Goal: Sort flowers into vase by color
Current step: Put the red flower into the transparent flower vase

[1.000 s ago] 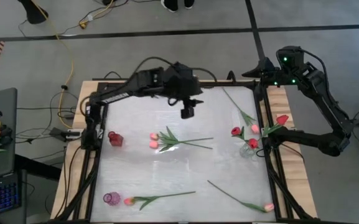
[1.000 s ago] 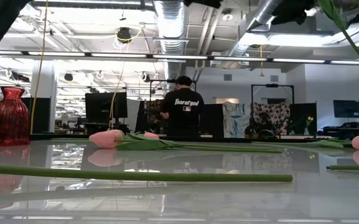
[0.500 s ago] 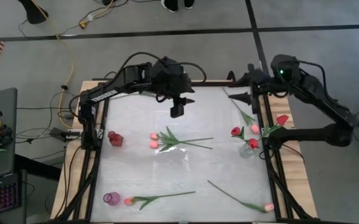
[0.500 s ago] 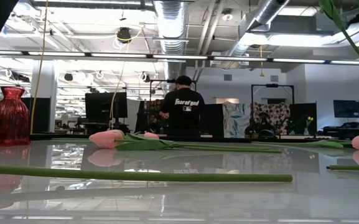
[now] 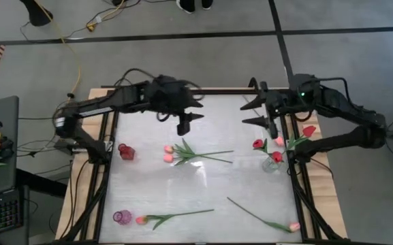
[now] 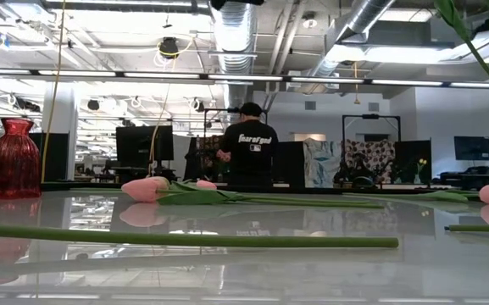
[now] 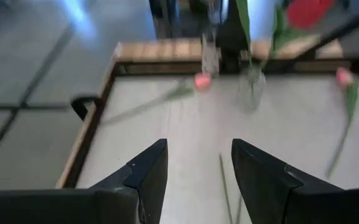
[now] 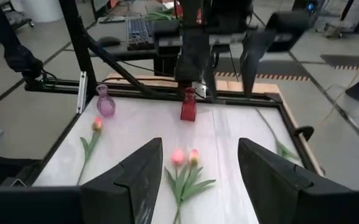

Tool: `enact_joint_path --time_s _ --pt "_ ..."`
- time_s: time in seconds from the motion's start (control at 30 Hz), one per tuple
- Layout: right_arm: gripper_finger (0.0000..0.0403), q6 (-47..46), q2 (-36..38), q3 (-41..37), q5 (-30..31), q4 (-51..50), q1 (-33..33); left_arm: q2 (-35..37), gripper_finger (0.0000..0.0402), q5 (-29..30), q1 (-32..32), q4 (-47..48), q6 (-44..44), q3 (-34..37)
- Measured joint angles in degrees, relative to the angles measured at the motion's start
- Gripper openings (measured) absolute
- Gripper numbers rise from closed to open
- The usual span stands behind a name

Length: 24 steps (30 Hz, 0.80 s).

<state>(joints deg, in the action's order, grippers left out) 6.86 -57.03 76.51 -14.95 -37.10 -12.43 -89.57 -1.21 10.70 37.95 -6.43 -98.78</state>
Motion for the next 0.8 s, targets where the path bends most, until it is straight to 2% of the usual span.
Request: enact_joint_path --time_s 0.13,0.33,0.5,0.8 --pt "0.0234 -2.4 -1.4 0.0 1.5 -0.5 2.5 7.7 0.0167 0.0 0.1 -11.5 1.7 12.5" --pt "0.0234 -3.4 -2.3 0.0 2.9 -3.8 6.5 13.5 0.0167 -0.5 0.1 -15.4 4.0 23.5" --pt "0.0234 -4.4 -2.3 0.0 2.9 -7.3 10.0 15.1 0.0167 -0.5 0.1 -15.4 4.1 26.9" --pt "0.0234 -9.6 -2.3 0.0 3.0 -2.8 16.1 14.7 0.0167 -3.3 0.1 -15.4 3.5 26.9"
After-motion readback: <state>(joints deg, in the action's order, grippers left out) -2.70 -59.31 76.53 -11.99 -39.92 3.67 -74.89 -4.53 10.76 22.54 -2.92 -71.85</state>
